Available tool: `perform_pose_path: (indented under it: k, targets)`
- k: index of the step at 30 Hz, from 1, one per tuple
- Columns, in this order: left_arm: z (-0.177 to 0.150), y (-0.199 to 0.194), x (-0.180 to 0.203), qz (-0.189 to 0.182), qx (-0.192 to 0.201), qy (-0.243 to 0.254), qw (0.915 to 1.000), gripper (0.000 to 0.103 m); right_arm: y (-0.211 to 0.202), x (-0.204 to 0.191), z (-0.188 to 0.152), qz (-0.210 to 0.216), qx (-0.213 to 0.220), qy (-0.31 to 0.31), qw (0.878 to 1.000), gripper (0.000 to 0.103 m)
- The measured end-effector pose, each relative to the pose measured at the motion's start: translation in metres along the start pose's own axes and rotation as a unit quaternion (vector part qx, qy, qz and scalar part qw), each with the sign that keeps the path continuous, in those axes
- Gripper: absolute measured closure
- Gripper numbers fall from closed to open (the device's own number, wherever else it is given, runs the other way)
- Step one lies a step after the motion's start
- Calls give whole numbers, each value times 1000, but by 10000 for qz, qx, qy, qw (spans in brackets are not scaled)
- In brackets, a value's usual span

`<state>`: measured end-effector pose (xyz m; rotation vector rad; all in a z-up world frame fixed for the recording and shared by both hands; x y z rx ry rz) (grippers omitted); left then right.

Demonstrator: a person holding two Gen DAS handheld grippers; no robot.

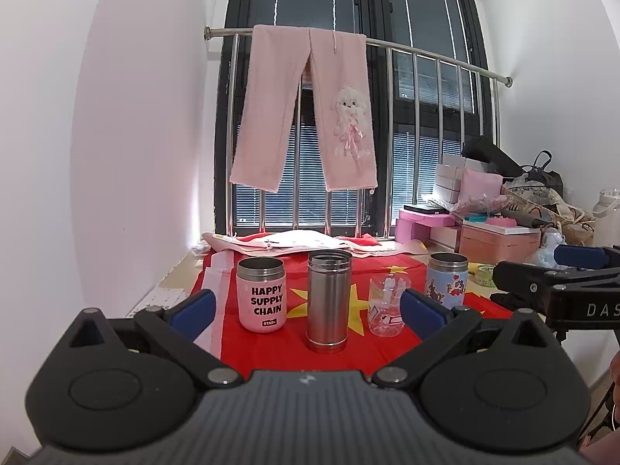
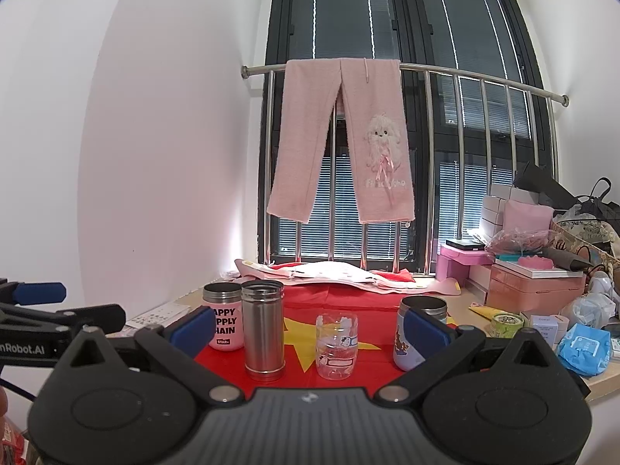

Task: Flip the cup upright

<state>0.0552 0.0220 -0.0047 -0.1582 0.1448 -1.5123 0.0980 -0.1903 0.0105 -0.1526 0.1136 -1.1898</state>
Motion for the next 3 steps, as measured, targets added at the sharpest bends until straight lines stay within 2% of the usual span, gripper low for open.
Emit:
perform_pose_path:
  k: [3]
  targets:
    - [0, 0, 0, 3, 1, 3, 10000, 0, -1, 0, 0, -2, -2, -2, 10000, 0]
Point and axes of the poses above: each gripper's, at about its wrist camera, not at the fingertips, and y roughly the way its jaws point, x to its right, z to its top, the point moved 5 cm from there along y, roughly the way its jaws point, and after that the axes turned 2 degrees about -x, right-handed, at the moved point
